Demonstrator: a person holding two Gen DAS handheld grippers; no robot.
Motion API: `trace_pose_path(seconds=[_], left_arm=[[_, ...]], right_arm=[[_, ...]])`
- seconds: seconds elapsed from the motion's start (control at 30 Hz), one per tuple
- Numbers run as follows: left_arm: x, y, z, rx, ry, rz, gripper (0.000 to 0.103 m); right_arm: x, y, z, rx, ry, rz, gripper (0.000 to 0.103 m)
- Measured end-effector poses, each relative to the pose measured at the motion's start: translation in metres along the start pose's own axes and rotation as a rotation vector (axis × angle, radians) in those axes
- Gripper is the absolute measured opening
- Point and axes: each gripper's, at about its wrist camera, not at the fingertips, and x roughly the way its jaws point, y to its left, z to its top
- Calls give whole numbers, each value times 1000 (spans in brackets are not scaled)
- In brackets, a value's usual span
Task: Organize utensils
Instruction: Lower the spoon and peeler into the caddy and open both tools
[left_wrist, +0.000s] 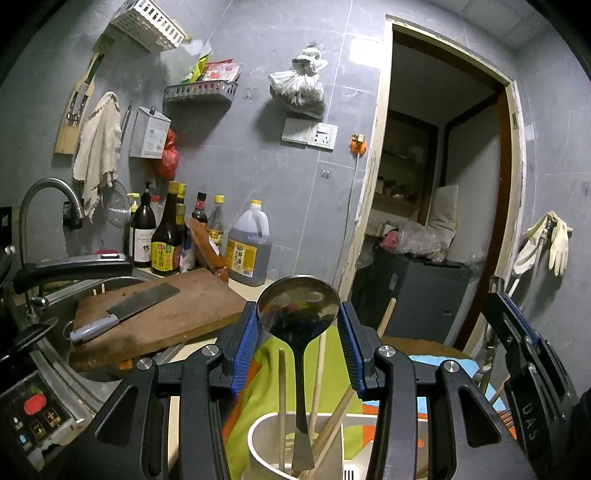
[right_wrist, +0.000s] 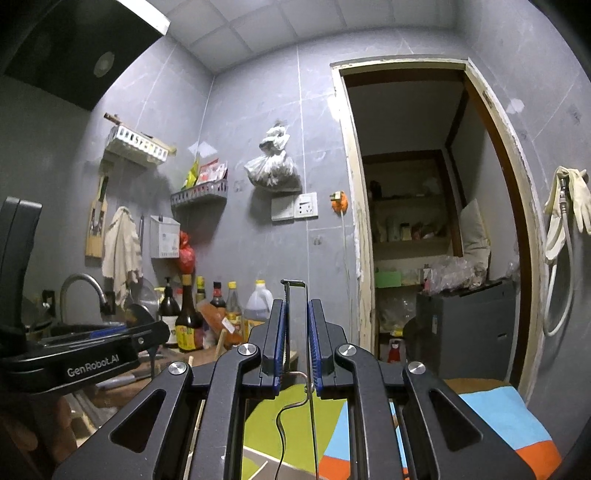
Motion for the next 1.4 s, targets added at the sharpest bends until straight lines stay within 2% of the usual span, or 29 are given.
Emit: trace_pose_path(seconds=[0.37,0.9,1.03,1.1,1.2,1.4], left_arm=[[6,-8,-9,7,54,-26,38],[7,-2,-16,-28,103,-50,38],[3,0,-13,-30,86,-57,39],[1,0,-11,-32,78,-66,43],[-3,0,-9,-36,69,-75,44],[-6,-1,-5,-37,63,-77,46]], right_arm=[[-1,-3,-17,11,64,-5,11],[-4,-2,-21,6,80,-7,13],[-4,-2,-21,8,80,-6,16],[-4,-2,-21,8,79,-6,17],[-6,-1,-21,7,77,-4,23],[-13,0,-17,7,62,-5,24]])
